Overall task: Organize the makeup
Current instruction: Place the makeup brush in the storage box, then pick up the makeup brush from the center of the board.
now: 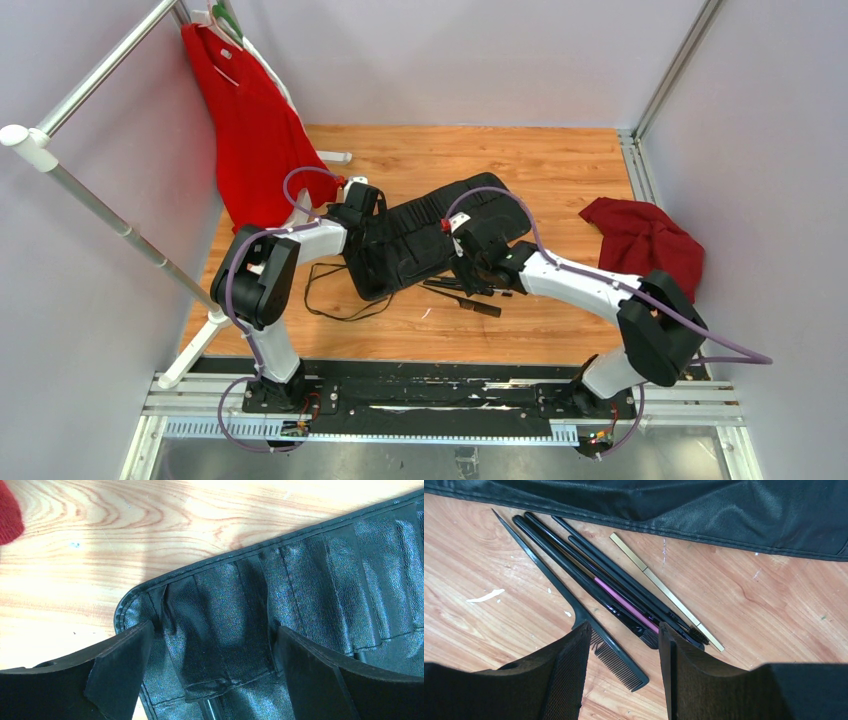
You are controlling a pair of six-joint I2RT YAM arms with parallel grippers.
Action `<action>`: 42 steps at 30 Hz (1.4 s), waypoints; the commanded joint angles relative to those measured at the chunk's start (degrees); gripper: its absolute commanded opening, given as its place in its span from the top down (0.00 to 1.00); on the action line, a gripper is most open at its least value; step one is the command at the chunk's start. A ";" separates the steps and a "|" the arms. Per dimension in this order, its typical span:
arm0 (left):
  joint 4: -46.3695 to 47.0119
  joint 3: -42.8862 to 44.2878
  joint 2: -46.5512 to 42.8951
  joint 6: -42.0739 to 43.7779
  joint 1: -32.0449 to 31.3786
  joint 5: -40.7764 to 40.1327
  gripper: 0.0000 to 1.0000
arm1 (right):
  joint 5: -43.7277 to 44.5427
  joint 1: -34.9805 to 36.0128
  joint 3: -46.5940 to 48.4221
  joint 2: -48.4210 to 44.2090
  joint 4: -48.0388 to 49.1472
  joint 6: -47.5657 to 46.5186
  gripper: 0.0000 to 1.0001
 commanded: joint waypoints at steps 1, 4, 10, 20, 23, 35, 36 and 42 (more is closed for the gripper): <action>-1.33 0.21 1.94 -0.11 0.42 0.33 0.02 | 0.08 -0.11 -0.16 2.50 0.15 -0.59 0.48; -1.34 0.22 1.94 -0.08 0.34 0.33 0.02 | -0.45 -0.14 0.06 3.73 1.13 -0.36 0.48; -1.28 0.30 1.95 -0.08 0.40 0.33 0.02 | 2.22 -0.55 1.25 5.92 1.41 0.45 0.48; -1.26 0.30 1.99 -0.08 0.37 0.33 0.02 | 3.41 -4.40 1.31 4.08 1.95 1.41 0.48; -1.30 0.30 1.98 -0.08 0.42 0.33 0.02 | 3.71 -6.40 1.65 3.90 1.33 2.01 0.48; -1.25 0.30 1.98 -0.10 0.40 0.33 0.02 | 3.47 -13.08 4.56 7.68 0.38 3.20 0.44; -1.30 0.30 2.00 -0.08 0.34 0.33 0.02 | 3.41 -13.62 4.68 8.13 0.36 3.25 0.44; -1.22 0.30 2.02 -0.08 0.37 0.33 0.02 | 2.58 -16.06 4.42 9.51 0.21 3.39 0.44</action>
